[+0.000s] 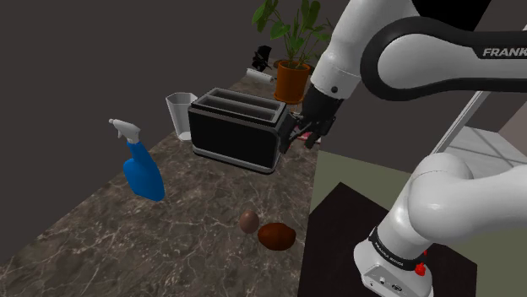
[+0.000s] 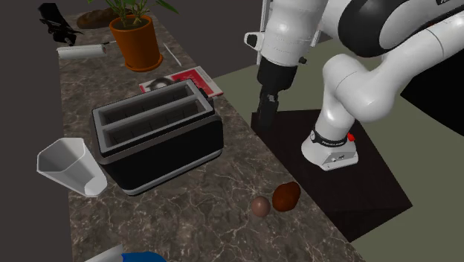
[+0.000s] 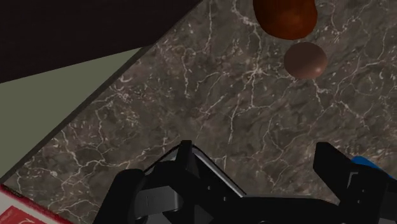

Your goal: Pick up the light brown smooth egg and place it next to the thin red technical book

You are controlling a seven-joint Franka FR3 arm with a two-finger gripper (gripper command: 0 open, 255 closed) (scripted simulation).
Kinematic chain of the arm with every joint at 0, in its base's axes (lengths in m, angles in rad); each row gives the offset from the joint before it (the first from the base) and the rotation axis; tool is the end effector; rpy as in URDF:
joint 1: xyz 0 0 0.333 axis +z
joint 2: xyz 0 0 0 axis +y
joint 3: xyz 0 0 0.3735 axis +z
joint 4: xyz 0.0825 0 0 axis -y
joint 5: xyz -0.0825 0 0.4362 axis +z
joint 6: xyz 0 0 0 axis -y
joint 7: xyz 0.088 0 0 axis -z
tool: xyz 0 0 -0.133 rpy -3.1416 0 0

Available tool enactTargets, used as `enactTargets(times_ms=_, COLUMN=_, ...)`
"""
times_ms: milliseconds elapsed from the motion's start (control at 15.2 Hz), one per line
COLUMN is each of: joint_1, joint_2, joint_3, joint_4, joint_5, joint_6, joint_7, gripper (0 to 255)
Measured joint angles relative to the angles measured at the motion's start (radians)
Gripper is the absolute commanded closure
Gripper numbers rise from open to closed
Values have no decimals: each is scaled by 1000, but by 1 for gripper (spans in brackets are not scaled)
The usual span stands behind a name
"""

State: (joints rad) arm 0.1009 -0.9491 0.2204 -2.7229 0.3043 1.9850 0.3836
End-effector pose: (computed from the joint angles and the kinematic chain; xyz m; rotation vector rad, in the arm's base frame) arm 0.2843 0.1233 0.4920 -2.9440 0.3390 -0.2405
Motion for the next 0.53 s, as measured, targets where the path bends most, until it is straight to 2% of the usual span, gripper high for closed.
enactTargets(times_ms=528, joint_1=91, joint_2=121, joint_3=200, joint_4=-109, joint_5=149, joint_6=285, joint_7=125, gripper=0)
